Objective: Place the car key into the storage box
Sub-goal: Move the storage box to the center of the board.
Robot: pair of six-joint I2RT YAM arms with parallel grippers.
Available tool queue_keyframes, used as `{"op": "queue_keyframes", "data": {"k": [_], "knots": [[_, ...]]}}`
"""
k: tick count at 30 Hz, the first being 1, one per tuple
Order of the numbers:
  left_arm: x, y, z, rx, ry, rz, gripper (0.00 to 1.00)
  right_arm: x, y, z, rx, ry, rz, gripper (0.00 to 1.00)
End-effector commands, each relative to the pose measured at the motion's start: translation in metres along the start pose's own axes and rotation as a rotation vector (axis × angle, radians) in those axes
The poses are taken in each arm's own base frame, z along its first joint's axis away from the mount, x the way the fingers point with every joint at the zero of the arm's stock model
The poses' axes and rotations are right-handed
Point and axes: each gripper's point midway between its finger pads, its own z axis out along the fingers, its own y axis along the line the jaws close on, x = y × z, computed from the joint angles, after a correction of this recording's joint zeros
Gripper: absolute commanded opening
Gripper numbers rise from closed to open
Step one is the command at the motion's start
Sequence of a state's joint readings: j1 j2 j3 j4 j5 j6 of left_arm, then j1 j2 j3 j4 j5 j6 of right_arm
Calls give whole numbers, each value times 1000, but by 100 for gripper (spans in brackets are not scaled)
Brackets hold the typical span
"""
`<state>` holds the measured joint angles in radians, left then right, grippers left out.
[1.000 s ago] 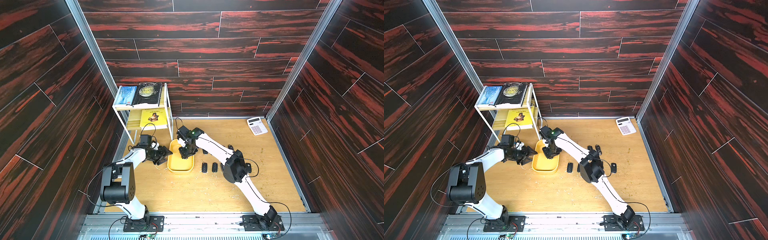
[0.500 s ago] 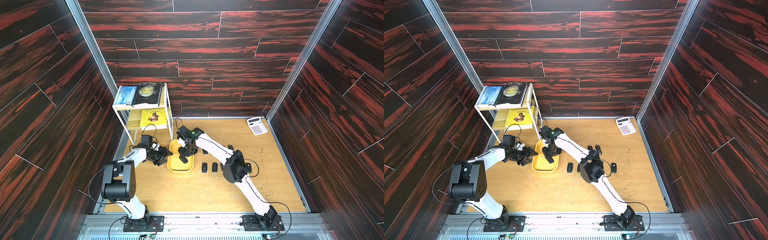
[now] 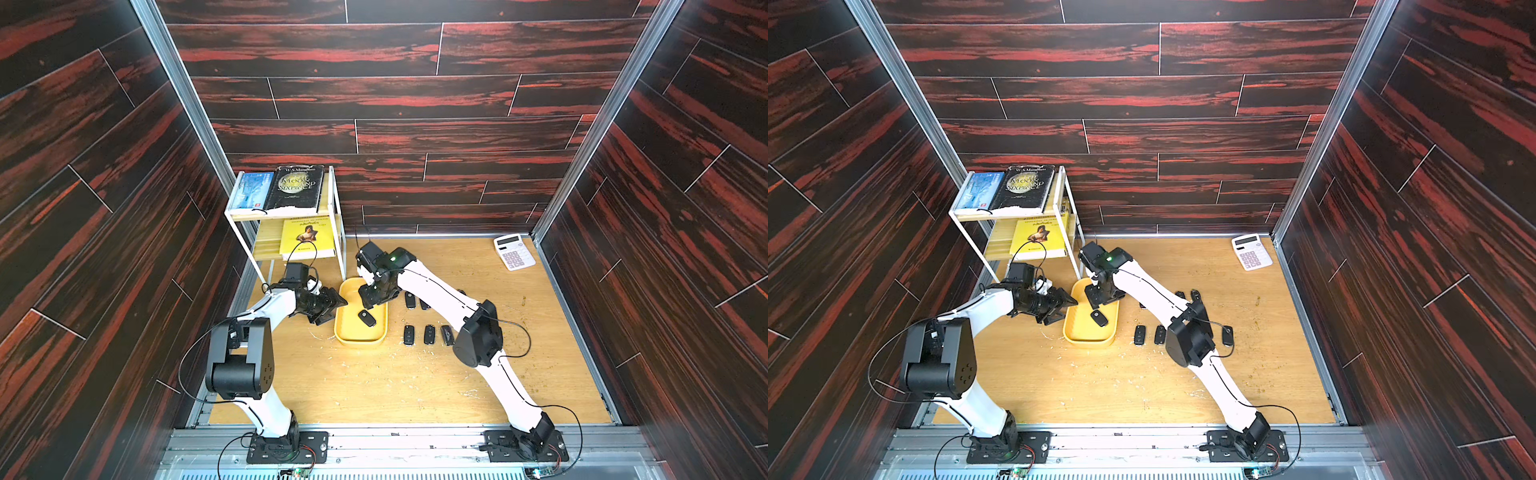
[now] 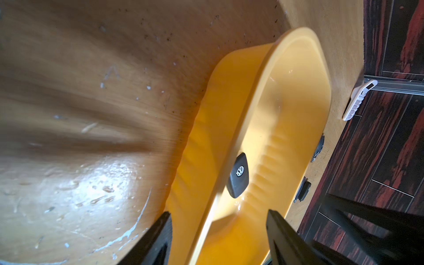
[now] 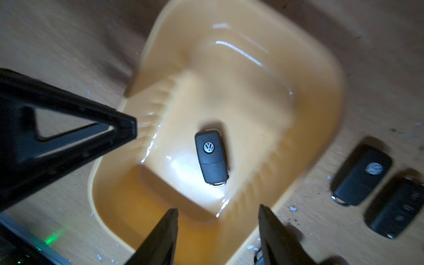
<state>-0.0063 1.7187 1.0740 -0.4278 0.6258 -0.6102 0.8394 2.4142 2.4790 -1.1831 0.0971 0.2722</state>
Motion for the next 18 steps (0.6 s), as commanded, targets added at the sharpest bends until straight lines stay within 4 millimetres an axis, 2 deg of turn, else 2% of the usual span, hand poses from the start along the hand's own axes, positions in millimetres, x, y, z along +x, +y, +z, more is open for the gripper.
{"op": "queue_keyframes", "data": {"k": [1, 7, 11, 16, 18], "knots": [[3, -3, 3, -13, 17, 15, 70, -8, -31, -38, 107, -51, 21, 61], [9, -13, 14, 1, 35, 33, 70, -1, -72, -49, 170, -42, 85, 61], [10, -16, 16, -3, 31, 39, 70, 6, -89, -49, 187, -48, 114, 61], [9, -12, 7, -56, 7, 52, 74, 19, -110, -47, 219, -45, 161, 62], [8, -9, -3, -97, -29, 70, 75, 25, -126, -47, 242, -47, 201, 62]]}}
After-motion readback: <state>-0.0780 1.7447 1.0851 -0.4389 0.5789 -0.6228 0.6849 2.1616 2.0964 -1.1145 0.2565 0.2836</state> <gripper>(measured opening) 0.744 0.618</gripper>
